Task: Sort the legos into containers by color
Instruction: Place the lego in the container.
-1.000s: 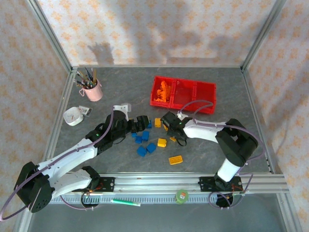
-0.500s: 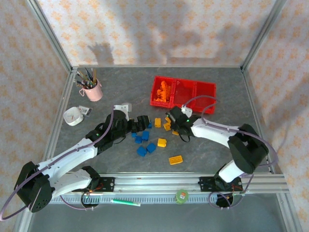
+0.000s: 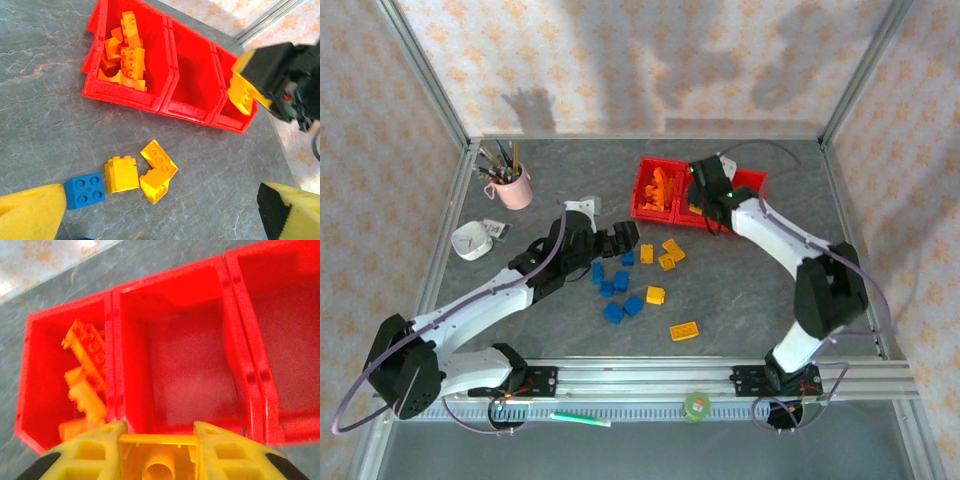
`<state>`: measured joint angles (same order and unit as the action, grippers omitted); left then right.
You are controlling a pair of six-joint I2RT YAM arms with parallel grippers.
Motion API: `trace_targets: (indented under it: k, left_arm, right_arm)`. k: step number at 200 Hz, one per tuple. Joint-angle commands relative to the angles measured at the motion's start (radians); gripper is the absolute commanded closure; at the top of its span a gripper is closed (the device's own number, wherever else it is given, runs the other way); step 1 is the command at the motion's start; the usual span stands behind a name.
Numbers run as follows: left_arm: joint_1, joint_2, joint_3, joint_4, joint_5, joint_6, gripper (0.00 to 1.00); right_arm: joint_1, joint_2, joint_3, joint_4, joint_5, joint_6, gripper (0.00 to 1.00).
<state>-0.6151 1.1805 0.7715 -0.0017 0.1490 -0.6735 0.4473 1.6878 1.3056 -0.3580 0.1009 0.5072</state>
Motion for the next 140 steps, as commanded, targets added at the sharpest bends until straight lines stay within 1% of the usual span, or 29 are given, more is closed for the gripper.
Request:
trace_targets:
  k: [1, 9, 18, 23, 30, 34, 47, 58, 77, 106, 140]
  left_arm:
    - [-0.002, 0.026, 0.051, 0.039, -0.026, -0.014, 0.01]
    - [-0.002, 0.036, 0.059, 0.034, -0.034, -0.009, 0.01]
    - [-0.003, 0.043, 0.07, 0.026, -0.042, -0.006, 0.01]
    - [-0.002, 0.045, 0.075, 0.025, -0.046, -0.005, 0.01]
    - [-0.002, 0.047, 0.077, 0.029, -0.047, -0.003, 0.01]
    - [-0.002, 0.047, 0.078, 0.032, -0.048, -0.003, 0.01]
    - [-0.003, 0.045, 0.08, 0.032, -0.052, -0.002, 0.01]
    - [-0.002, 0.039, 0.08, 0.029, -0.052, -0.001, 0.01]
    - [-0.002, 0.019, 0.067, 0.024, -0.048, -0.001, 0.01]
    - [-0.002, -0.029, 0.036, -0.008, -0.052, 0.009, 0.01]
    - [-0.002, -0.103, -0.009, -0.061, -0.058, 0.021, 0.01]
  right_arm:
    - [-0.047, 0.108, 0.088, -0.013, -0.013, -0.071, 0.76]
    - [-0.057, 0.146, 0.125, -0.013, -0.024, -0.085, 0.75]
    - [-0.066, 0.187, 0.172, -0.018, -0.035, -0.106, 0.72]
    - [-0.068, 0.207, 0.199, -0.025, -0.036, -0.117, 0.68]
    - [-0.071, 0.232, 0.233, -0.036, -0.036, -0.129, 0.58]
    - [-0.072, 0.244, 0.251, -0.041, -0.037, -0.137, 0.55]
    - [-0.073, 0.261, 0.291, -0.061, -0.044, -0.16, 0.48]
    - [-0.073, 0.243, 0.287, -0.063, -0.055, -0.169, 0.42]
    - [-0.064, 0.166, 0.214, -0.048, -0.099, -0.171, 0.37]
    - [-0.016, 0.004, -0.007, 0.003, -0.165, -0.185, 0.32]
    - [0.073, -0.142, -0.208, 0.004, -0.168, -0.135, 0.25]
